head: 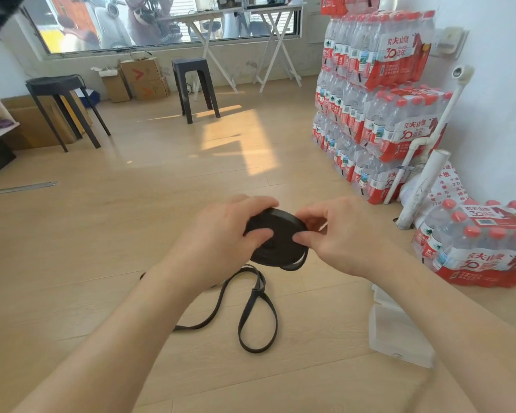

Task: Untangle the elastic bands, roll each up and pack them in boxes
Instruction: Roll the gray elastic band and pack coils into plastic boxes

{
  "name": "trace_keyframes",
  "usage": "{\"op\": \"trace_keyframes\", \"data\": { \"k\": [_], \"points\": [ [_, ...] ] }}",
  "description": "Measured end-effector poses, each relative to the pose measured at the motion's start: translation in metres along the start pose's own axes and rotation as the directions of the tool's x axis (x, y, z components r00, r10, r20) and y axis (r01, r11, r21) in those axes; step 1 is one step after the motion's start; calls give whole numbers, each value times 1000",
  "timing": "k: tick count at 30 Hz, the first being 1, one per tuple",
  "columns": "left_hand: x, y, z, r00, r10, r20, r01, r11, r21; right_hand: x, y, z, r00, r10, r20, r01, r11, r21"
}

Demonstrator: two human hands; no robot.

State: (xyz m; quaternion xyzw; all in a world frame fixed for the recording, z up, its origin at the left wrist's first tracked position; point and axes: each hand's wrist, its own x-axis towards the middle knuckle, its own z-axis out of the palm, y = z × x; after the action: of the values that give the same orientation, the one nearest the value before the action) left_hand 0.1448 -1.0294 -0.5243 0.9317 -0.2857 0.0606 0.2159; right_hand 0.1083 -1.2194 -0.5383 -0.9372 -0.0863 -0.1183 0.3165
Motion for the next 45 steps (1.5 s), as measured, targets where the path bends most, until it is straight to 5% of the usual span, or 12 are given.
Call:
{"op": "trace_keyframes", "data": {
  "k": [3, 13, 30, 37, 45],
  "points": [
    [0, 3, 5, 997, 39, 70, -47, 991, 122, -1, 0, 3, 998, -52, 34, 54, 996, -69],
    [5, -12, 5, 971, -238, 2, 212, 859, -465, 1, -1, -3, 987, 160, 2, -144, 884, 444],
    [8, -20, -5, 900, -429, 73, 319, 537, -781, -1, 4, -5, 982, 168, 80, -184, 817, 546],
    [9, -25, -3, 875, -468, 120, 330, 397, -857, 1, 2, 1, 953, 299, 47, -247, 677, 693],
    [10, -29, -3, 859, -491, 146, 339, 329, -881, 0, 1, 1, 970, 237, 56, -221, 758, 614]
  ]
}}
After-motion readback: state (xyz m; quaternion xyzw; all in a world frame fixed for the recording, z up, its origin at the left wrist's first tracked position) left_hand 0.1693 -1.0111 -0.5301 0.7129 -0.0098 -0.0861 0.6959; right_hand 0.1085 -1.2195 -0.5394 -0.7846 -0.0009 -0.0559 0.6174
